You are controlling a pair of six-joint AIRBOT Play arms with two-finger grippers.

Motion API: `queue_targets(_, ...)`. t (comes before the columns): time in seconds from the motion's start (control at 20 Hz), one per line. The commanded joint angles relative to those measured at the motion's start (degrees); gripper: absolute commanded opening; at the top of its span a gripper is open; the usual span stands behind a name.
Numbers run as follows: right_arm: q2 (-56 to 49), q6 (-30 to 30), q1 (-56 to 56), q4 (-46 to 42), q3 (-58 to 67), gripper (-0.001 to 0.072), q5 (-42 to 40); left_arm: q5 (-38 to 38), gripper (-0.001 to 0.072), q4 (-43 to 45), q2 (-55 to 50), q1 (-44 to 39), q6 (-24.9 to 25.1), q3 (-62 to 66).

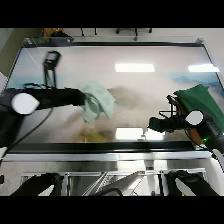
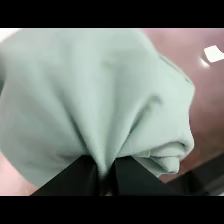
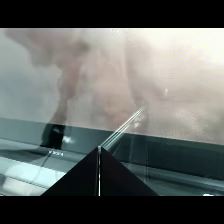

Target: Fold the shirts.

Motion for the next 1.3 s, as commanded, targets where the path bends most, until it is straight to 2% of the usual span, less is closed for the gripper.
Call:
queue_targets(0.0, 0.0, 0.0, 0.0, 0.0, 0.0, 0.0018, 0.0, 8.6, 0.0017, -0.8, -6.3, -9.4, -2.2, -5.7)
queue_targets(0.05, 0.0, 0.0, 0.0, 0.0, 0.0, 0.0018, 0.0, 8.4, 0.0085, -0.8, -8.5, -10.5, -2.2, -6.0)
queue_targets(0.1, 0.0, 0.0, 0.0, 0.0, 0.0, 0.0018, 0.0, 7.3, 0.0503, -0.9, -10.5, -10.8, -2.5, -5.5)
queue_targets(0.15, 0.0, 0.0, 0.0, 0.0, 0.0, 0.0018, 0.0, 5.1, 0.0711, -0.8, -11.9, -10.3, -4.0, -4.1)
queue_targets(0.35, 0.0, 0.0, 0.0, 0.0, 0.0, 0.0018, 0.0, -8.6, 0.071, -0.7, -12.0, -4.1, -3.1, 3.3)
queue_targets(0.45, 0.0, 0.0, 0.0, 0.0, 0.0, 0.0018, 0.0, -11.3, 0.071, -0.7, -9.0, -1.6, -3.0, 1.7)
queue_targets(0.55, 0.0, 0.0, 0.0, 0.0, 0.0, 0.0018, 0.0, -10.8, 0.071, -0.8, -4.5, -0.2, -3.0, -5.0)
queue_targets(0.7, 0.0, 0.0, 0.0, 0.0, 0.0, 0.0018, 0.0, -4.0, 0.071, -1.3, 1.8, -0.1, -3.3, -19.6)
queue_targets(0.8, 0.0, 0.0, 0.0, 0.1, 0.0, 0.0018, 0.0, 2.8, 0.071, -6.8, 4.8, -0.1, -3.2, -28.6)
queue_targets(0.9, 0.0, 0.0, 0.0, 1.1, 0.0, 0.0018, -0.2, 9.7, 0.071, -14.8, 6.0, -0.8, -0.8, -35.3)
queue_targets(1.05, -1.6, -1.0, 0.2, 2.4, -0.2, 0.002, -0.2, 20.2, 0.071, -20.5, 3.9, -5.6, 0.4, -40.8)
queue_targets(1.15, -4.0, -5.6, 1.5, 5.5, -0.4, 0.0033, -0.3, 24.7, 0.071, -20.4, -0.4, -9.8, 0.4, -40.5)
queue_targets(1.2, -5.7, -7.0, 2.9, 7.0, -0.4, 0.0185, -1.0, 26.4, 0.071, -20.4, -2.8, -11.4, 0.4, -39.2)
queue_targets(1.25, -7.4, -8.9, 4.4, 8.3, -0.4, 0.0418, -2.6, 27.8, 0.0709, -20.4, -5.7, -12.6, 0.4, -37.2)
